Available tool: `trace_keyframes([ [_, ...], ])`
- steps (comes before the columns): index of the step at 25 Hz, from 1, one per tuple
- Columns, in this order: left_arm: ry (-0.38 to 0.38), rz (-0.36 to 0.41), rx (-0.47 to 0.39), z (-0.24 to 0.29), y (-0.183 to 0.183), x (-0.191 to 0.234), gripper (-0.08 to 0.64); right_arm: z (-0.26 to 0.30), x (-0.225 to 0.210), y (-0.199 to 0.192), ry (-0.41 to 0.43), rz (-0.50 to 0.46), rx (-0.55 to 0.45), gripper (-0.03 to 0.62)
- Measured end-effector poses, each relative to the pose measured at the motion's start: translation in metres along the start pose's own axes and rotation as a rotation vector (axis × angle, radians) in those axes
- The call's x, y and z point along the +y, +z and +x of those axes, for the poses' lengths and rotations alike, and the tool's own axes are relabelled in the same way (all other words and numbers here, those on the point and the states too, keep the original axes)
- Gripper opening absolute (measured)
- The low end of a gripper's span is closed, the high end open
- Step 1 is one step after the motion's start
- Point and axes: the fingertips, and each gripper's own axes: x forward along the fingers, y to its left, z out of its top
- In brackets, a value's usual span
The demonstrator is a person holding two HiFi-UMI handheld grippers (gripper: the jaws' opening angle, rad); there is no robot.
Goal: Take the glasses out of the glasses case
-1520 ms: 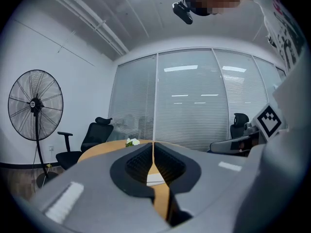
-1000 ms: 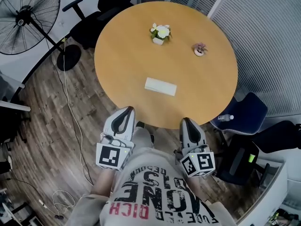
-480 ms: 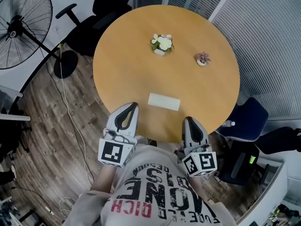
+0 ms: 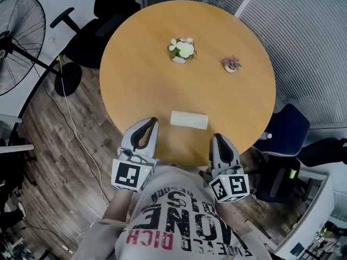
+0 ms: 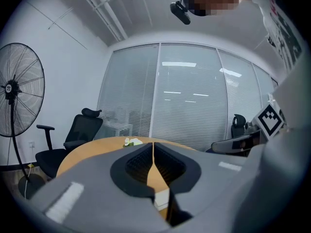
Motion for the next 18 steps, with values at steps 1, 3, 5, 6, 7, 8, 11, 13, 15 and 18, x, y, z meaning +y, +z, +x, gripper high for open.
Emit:
trace_keyframes([
  [1, -0.001, -0.002, 0.001, 0.001, -0.001, 0.002, 0.017, 0.001, -0.001, -0.001, -0.007, 0.002, 0.001, 0.02],
  [3, -0.002, -0.005, 0.004, 0.004, -0.003, 0.004, 0.017, 0.001, -0.004, -0.002, -0.018, 0.002, 0.005, 0.018],
  [5, -0.002, -0.009, 0.008, 0.005, -0.004, 0.004, 0.017, 0.001, -0.008, -0.002, -0.023, 0.003, 0.005, 0.018],
  [6, 0.0, -0.009, 0.01, 0.005, -0.005, 0.003, 0.017, 0.002, -0.009, -0.002, -0.022, 0.001, 0.005, 0.02],
  [7, 0.001, -0.01, 0.011, 0.006, -0.005, 0.003, 0.017, 0.003, -0.009, 0.0, -0.019, -0.002, 0.007, 0.02],
  [8, 0.003, -0.01, 0.012, 0.007, -0.005, 0.002, 0.017, 0.004, -0.011, 0.001, -0.015, -0.005, 0.008, 0.02],
  [11, 0.015, -0.011, 0.011, 0.012, -0.003, -0.003, 0.017, 0.005, -0.017, 0.002, -0.003, 0.0, 0.007, 0.019],
  [13, 0.028, -0.012, 0.011, 0.014, -0.002, -0.006, 0.017, 0.007, -0.02, 0.004, 0.013, 0.0, 0.013, 0.018],
  [15, 0.044, -0.016, 0.009, 0.015, 0.001, -0.011, 0.017, 0.009, -0.024, 0.007, 0.032, -0.007, 0.02, 0.02],
  [18, 0.064, -0.013, 0.01, 0.016, 0.002, -0.016, 0.017, 0.012, -0.029, 0.011, 0.054, -0.019, 0.023, 0.019],
])
